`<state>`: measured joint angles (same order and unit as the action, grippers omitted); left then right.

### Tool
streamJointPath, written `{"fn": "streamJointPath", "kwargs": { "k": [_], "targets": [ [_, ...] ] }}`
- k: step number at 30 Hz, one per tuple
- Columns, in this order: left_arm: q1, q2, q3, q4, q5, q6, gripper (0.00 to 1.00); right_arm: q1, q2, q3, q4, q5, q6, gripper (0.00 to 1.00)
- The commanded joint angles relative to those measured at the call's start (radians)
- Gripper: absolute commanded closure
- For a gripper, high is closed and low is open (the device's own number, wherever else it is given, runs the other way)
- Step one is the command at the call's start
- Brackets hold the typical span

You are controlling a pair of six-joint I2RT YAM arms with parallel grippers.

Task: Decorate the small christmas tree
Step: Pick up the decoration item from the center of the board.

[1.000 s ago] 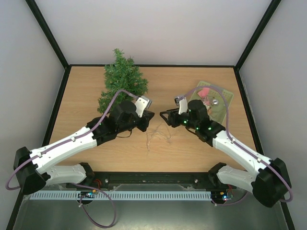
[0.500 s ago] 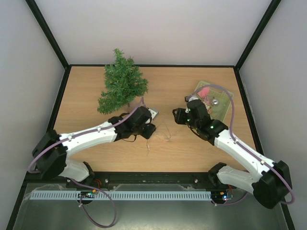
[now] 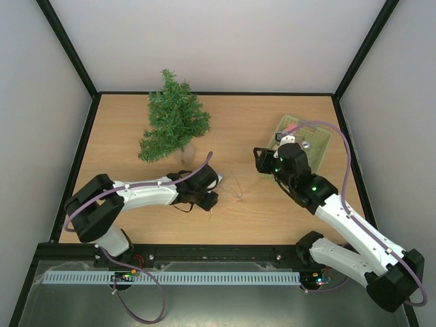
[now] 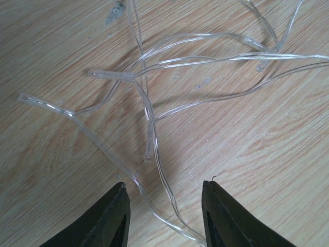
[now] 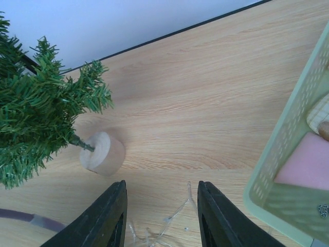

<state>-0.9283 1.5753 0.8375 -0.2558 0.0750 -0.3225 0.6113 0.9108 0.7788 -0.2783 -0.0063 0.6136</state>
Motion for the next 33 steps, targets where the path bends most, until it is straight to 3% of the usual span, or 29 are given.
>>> {"fn": "streamJointPath", "kwargs": {
  "k": [1,9,15,21,26,33],
  "targets": [
    [-0.001,0.022,-0.011,0.064,0.015,0.005,0.6,0.007,-0.036,0.01,0.017,-0.01,0.016,0.63],
    [-0.001,0.062,0.006,0.088,0.032,0.011,0.68,0.007,-0.037,0.007,0.011,-0.013,0.009,0.63],
    [-0.002,0.044,0.019,0.076,-0.002,0.002,0.97,0.007,-0.053,0.002,0.027,-0.027,0.006,0.64],
    [0.007,-0.149,0.063,0.019,-0.051,-0.115,0.98,0.007,-0.078,-0.011,0.079,-0.159,-0.037,0.63],
    [0.087,-0.326,0.078,0.105,0.061,-0.249,0.98,0.01,-0.111,0.002,0.156,-0.268,-0.068,0.63],
    [0.127,-0.415,0.164,0.156,0.113,-0.353,0.98,0.024,-0.186,-0.037,0.365,-0.429,-0.146,0.57]
  ]
}}
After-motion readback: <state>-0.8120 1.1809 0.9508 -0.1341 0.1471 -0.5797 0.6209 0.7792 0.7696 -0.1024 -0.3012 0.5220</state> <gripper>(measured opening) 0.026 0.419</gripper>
